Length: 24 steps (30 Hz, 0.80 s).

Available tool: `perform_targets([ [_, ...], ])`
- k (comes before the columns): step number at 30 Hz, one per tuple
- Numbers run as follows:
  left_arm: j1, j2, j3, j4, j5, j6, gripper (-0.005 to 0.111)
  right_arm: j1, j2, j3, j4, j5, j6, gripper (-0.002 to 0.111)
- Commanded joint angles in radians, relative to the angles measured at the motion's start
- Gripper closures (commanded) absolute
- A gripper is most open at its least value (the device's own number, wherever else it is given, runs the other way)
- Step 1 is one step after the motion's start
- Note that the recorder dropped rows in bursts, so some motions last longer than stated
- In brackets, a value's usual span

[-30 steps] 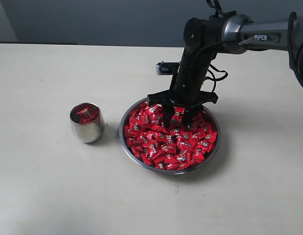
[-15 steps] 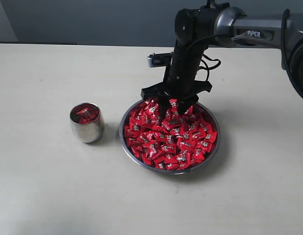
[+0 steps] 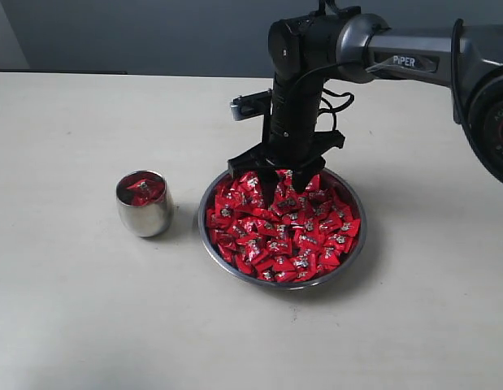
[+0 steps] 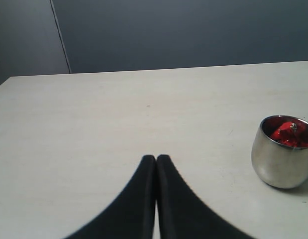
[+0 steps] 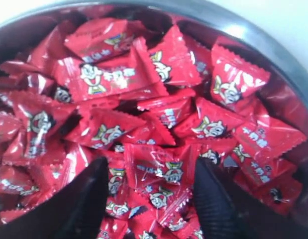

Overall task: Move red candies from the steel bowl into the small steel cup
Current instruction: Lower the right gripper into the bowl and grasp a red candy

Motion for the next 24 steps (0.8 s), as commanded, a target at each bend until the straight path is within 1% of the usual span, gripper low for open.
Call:
perform_targets([
  [1, 0.001, -0.004, 0.004, -0.003, -0.002, -0.002, 0.106, 0.008, -0.003, -0.005, -0.028, -0.003, -0.006, 0.058],
  [12, 0.001, -0.004, 0.004, -0.003, -0.002, -0.002, 0.106, 0.008, 0.044, -0.003, -0.034, 0.02, -0.006, 0.058],
  [17, 0.001, -0.004, 0.004, -0.003, -0.002, -0.002, 0.106, 0.008, 0.045, -0.003, -0.034, 0.015, -0.006, 0.064],
  [24, 0.001, -0.004, 0.004, -0.003, -0.002, -0.002, 0.106, 0.008, 0.054, -0.003, -0.035, 0.017, -0.006, 0.064],
])
